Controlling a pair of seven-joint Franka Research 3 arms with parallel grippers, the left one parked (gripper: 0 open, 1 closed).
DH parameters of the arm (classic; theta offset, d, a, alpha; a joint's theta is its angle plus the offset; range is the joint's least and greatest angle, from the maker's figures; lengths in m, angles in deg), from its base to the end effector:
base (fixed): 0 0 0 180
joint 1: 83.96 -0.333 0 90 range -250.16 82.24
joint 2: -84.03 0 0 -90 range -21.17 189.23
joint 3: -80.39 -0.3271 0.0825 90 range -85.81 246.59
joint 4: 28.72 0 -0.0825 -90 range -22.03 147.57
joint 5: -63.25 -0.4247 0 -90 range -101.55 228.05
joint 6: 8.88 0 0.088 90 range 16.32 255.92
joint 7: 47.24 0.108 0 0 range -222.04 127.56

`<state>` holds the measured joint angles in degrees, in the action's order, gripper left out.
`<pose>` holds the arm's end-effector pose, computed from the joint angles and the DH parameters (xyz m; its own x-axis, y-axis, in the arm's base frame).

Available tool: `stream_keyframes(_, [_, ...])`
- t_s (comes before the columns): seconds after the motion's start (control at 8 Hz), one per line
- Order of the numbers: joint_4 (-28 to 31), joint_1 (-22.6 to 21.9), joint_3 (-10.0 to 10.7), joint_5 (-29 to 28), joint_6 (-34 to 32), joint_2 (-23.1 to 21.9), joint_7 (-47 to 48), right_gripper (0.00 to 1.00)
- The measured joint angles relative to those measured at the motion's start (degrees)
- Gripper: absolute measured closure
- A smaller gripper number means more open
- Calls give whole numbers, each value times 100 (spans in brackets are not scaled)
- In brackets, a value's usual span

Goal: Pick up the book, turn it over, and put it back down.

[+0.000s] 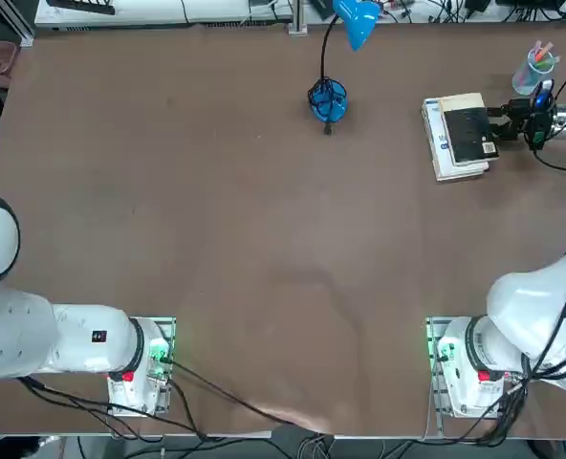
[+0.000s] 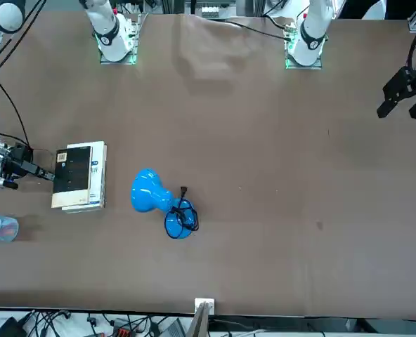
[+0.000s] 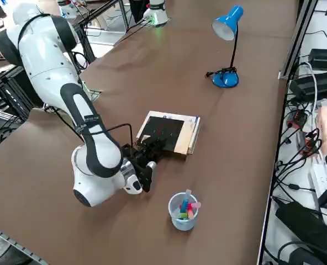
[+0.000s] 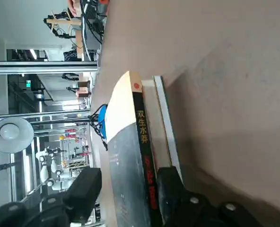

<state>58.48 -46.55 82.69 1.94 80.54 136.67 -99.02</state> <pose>0.5719 -0.3471 0.0918 0.9587 -0.2814 -0.0421 -0.1311 -0.3056 -0.9431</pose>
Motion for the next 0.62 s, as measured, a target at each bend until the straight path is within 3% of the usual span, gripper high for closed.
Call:
stream_keyframes(0.38, [0,23,3,0,-128,69,-5,59])
stream_keyframes(0.5, [-4,48,3,0,-151,70,-35,81])
stream_keyframes(0.62, [-20,73,3,-5,-230,70,-74,89])
